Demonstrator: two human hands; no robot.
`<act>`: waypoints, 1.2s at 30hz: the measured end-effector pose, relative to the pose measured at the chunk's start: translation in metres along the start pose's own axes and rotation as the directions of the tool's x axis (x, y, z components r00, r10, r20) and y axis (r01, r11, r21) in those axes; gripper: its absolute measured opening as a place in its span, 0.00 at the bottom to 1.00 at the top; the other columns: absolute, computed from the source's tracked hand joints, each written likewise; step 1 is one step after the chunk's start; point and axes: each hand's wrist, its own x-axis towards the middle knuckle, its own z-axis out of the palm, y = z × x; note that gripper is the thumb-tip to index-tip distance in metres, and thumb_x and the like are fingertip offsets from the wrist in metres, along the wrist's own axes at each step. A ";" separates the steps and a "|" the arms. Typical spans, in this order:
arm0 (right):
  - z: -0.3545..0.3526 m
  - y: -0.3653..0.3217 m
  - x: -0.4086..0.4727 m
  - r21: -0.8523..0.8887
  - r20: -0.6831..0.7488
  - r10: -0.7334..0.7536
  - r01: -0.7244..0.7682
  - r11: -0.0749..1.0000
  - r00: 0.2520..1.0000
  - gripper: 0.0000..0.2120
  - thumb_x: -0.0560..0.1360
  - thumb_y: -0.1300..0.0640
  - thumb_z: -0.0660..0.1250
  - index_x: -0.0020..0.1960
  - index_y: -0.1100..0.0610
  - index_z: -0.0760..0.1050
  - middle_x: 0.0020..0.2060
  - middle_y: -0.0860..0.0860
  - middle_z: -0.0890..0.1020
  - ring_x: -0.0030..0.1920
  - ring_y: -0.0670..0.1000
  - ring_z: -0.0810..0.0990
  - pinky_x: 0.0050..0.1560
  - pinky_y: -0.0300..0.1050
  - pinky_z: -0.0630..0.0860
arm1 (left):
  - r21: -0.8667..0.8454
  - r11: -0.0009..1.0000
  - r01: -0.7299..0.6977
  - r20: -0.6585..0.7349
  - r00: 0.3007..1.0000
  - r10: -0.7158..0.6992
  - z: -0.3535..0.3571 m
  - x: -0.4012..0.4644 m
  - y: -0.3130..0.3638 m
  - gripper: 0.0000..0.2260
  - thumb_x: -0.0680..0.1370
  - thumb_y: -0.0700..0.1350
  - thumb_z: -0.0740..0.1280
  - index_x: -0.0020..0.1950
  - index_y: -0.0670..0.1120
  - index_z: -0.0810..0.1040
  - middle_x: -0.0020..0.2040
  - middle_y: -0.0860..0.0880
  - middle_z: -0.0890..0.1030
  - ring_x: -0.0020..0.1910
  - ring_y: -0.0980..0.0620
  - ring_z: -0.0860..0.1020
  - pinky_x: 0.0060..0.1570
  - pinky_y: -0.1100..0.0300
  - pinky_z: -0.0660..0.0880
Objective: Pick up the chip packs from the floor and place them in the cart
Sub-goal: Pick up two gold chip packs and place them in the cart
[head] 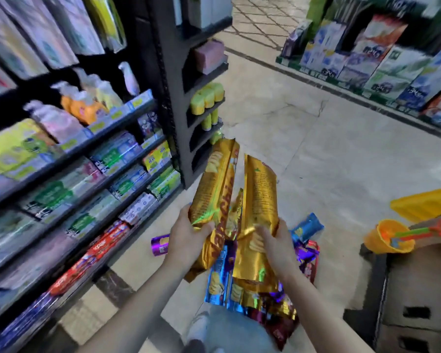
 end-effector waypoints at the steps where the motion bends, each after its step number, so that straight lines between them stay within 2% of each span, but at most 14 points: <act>1: 0.008 -0.012 -0.013 0.010 0.035 -0.026 0.026 1.000 0.999 0.13 0.76 0.53 0.67 0.57 0.50 0.68 0.53 0.52 0.79 0.55 0.56 0.78 0.61 0.55 0.73 | -0.016 1.000 0.004 -0.037 0.999 -0.004 -0.020 -0.012 0.002 0.25 0.74 0.47 0.71 0.69 0.47 0.67 0.55 0.52 0.78 0.55 0.49 0.78 0.54 0.57 0.73; 3: 0.028 -0.034 -0.040 0.038 0.109 -0.091 0.087 0.995 0.990 0.14 0.75 0.51 0.67 0.58 0.51 0.69 0.54 0.53 0.80 0.55 0.56 0.79 0.61 0.57 0.74 | -0.065 0.998 0.012 -0.118 0.993 -0.020 -0.058 -0.036 0.000 0.26 0.74 0.46 0.71 0.70 0.46 0.66 0.56 0.51 0.77 0.54 0.48 0.77 0.57 0.54 0.73; 5: 0.050 -0.052 -0.066 0.057 0.165 -0.145 0.138 0.989 0.975 0.20 0.71 0.45 0.67 0.60 0.52 0.71 0.53 0.53 0.81 0.53 0.55 0.80 0.59 0.57 0.75 | -0.111 0.994 0.018 -0.201 0.979 -0.040 -0.096 -0.062 -0.004 0.26 0.75 0.45 0.71 0.70 0.44 0.66 0.54 0.52 0.75 0.52 0.51 0.75 0.54 0.57 0.72; 9: 0.103 -0.080 -0.122 0.089 0.306 -0.232 0.215 0.973 0.923 0.17 0.69 0.47 0.68 0.54 0.54 0.73 0.48 0.55 0.82 0.48 0.57 0.81 0.54 0.56 0.78 | -0.192 0.981 0.029 -0.367 0.925 -0.099 -0.167 -0.120 -0.030 0.25 0.75 0.44 0.71 0.69 0.43 0.67 0.55 0.51 0.75 0.53 0.51 0.75 0.49 0.62 0.68; 11: 0.131 -0.093 -0.157 0.085 0.399 -0.276 0.265 0.961 0.874 0.17 0.70 0.49 0.70 0.56 0.53 0.72 0.49 0.55 0.81 0.47 0.55 0.79 0.53 0.45 0.76 | -0.231 0.972 0.035 -0.432 0.892 -0.135 -0.201 -0.153 -0.048 0.23 0.74 0.44 0.71 0.67 0.44 0.69 0.54 0.50 0.77 0.53 0.49 0.77 0.51 0.60 0.70; 13: 0.160 -0.099 -0.193 0.086 0.499 -0.279 0.274 0.958 0.820 0.12 0.76 0.56 0.67 0.59 0.52 0.71 0.47 0.51 0.78 0.43 0.47 0.77 0.40 0.29 0.72 | -0.272 0.962 0.034 -0.490 0.855 -0.169 -0.235 -0.186 -0.073 0.20 0.74 0.43 0.71 0.64 0.45 0.71 0.53 0.50 0.80 0.53 0.49 0.79 0.52 0.57 0.73; 14: 0.176 -0.100 -0.210 0.085 0.536 -0.288 0.288 0.954 0.794 0.11 0.77 0.58 0.66 0.59 0.52 0.71 0.47 0.51 0.78 0.43 0.45 0.77 0.39 0.26 0.72 | -0.288 0.957 0.029 -0.522 0.833 -0.182 -0.251 -0.203 -0.086 0.19 0.73 0.42 0.71 0.63 0.47 0.72 0.51 0.50 0.80 0.52 0.49 0.79 0.51 0.59 0.74; 15: 0.192 -0.098 -0.228 0.078 0.571 -0.294 0.306 0.949 0.767 0.12 0.77 0.58 0.65 0.60 0.53 0.71 0.49 0.52 0.79 0.45 0.47 0.78 0.43 0.29 0.73 | -0.300 0.954 0.022 -0.553 0.810 -0.193 -0.267 -0.219 -0.100 0.18 0.73 0.42 0.71 0.61 0.49 0.72 0.49 0.52 0.80 0.50 0.51 0.79 0.48 0.63 0.74; 17: 0.223 -0.094 -0.269 0.070 0.631 -0.306 0.340 0.938 0.713 0.13 0.77 0.57 0.66 0.61 0.53 0.71 0.52 0.54 0.80 0.50 0.52 0.80 0.52 0.42 0.75 | -0.311 0.950 0.009 -0.605 0.770 -0.205 -0.298 -0.254 -0.126 0.16 0.74 0.40 0.71 0.56 0.52 0.70 0.45 0.57 0.78 0.44 0.57 0.78 0.40 0.73 0.71; 18: 0.238 -0.092 -0.291 0.077 0.654 -0.309 0.346 0.935 0.690 0.13 0.77 0.57 0.66 0.60 0.53 0.71 0.53 0.55 0.80 0.50 0.53 0.80 0.54 0.46 0.74 | -0.320 0.947 0.013 -0.622 0.751 -0.221 -0.313 -0.272 -0.140 0.16 0.74 0.40 0.71 0.55 0.52 0.69 0.44 0.57 0.78 0.43 0.58 0.78 0.39 0.74 0.70; 23: 0.313 -0.076 -0.399 0.080 0.729 -0.258 0.296 0.952 0.634 0.13 0.75 0.55 0.67 0.58 0.49 0.70 0.52 0.53 0.81 0.51 0.55 0.81 0.58 0.57 0.77 | -0.366 0.927 0.083 -0.668 0.670 -0.324 -0.384 -0.359 -0.210 0.22 0.73 0.43 0.72 0.65 0.46 0.70 0.52 0.51 0.77 0.51 0.51 0.77 0.50 0.59 0.70; 28: 0.375 -0.050 -0.495 0.083 0.806 -0.241 0.300 0.950 0.541 0.14 0.76 0.56 0.66 0.60 0.51 0.70 0.50 0.51 0.81 0.51 0.53 0.81 0.57 0.54 0.77 | -0.397 0.910 0.122 -0.681 0.625 -0.381 -0.439 -0.433 -0.277 0.23 0.74 0.42 0.72 0.66 0.46 0.69 0.52 0.50 0.78 0.47 0.53 0.77 0.42 0.64 0.71; 31: 0.407 -0.030 -0.541 0.080 0.835 -0.228 0.299 0.951 0.500 0.14 0.76 0.58 0.66 0.60 0.52 0.70 0.52 0.53 0.80 0.52 0.52 0.80 0.55 0.51 0.77 | -0.423 0.894 0.148 -0.686 0.593 -0.422 -0.459 -0.468 -0.312 0.24 0.73 0.43 0.72 0.67 0.43 0.69 0.54 0.49 0.78 0.52 0.50 0.77 0.52 0.58 0.71; 36: 0.443 0.010 -0.586 -0.002 0.879 -0.127 0.271 0.963 0.459 0.17 0.77 0.58 0.66 0.64 0.53 0.69 0.54 0.53 0.79 0.54 0.53 0.80 0.56 0.52 0.77 | -0.515 0.836 0.191 -0.659 0.536 -0.528 -0.471 -0.500 -0.363 0.27 0.72 0.41 0.73 0.69 0.44 0.68 0.55 0.48 0.78 0.56 0.48 0.78 0.58 0.56 0.72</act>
